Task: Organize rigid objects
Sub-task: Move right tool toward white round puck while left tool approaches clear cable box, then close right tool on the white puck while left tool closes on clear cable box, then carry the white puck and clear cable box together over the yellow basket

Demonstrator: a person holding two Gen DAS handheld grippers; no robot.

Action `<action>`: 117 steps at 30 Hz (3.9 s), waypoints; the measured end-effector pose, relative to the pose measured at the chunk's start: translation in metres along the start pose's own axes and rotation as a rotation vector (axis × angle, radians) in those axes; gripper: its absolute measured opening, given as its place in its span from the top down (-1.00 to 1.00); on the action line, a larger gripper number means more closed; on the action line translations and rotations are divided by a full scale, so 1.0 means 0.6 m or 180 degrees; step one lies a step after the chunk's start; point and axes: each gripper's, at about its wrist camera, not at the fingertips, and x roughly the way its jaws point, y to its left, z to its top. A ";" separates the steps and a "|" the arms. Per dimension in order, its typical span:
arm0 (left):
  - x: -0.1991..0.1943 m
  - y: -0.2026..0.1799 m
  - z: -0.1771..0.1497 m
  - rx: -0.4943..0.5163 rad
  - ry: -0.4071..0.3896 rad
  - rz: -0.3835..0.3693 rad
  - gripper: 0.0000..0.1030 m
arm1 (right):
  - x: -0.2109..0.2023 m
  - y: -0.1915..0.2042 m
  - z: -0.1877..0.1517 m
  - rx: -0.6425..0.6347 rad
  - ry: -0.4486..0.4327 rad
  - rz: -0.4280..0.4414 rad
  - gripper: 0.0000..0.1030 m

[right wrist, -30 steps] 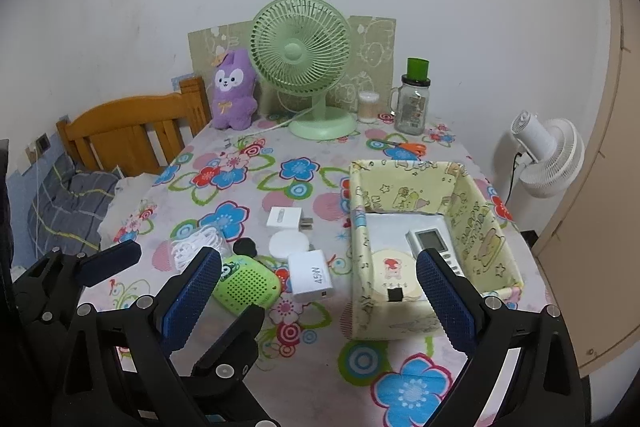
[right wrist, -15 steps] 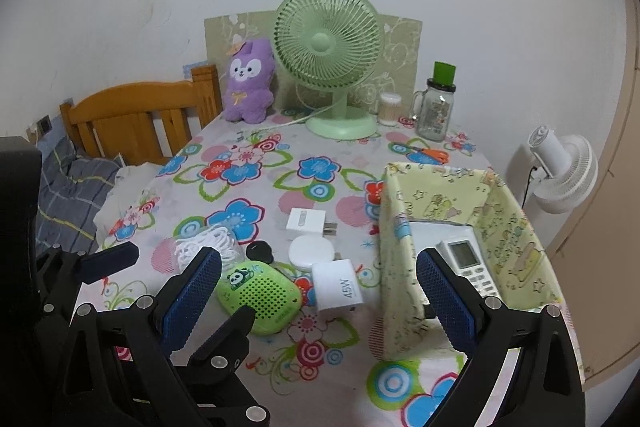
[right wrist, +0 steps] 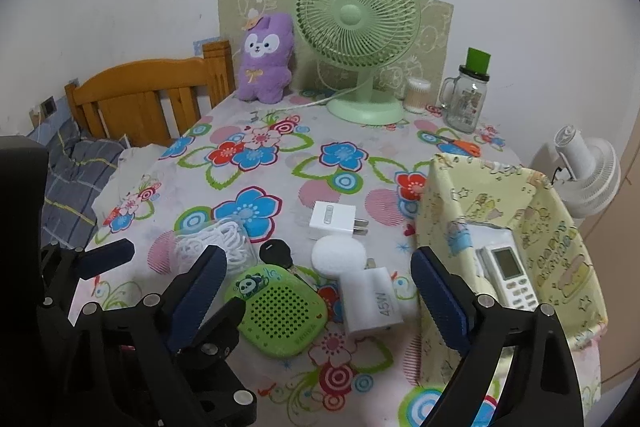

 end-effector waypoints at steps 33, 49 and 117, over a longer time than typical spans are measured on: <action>0.141 0.028 0.022 -0.0117 0.0399 0.0233 -0.97 | 0.168 -0.017 0.007 0.0203 0.0557 -0.0013 -0.81; 0.152 0.026 0.026 -0.0174 0.0304 0.0290 -0.90 | 0.204 -0.038 0.002 0.0376 0.0742 -0.0173 -0.35; -0.075 -0.062 0.013 -0.0062 -0.0378 0.0122 -0.87 | -0.051 -0.066 0.003 0.0401 -0.0063 -0.0102 -0.08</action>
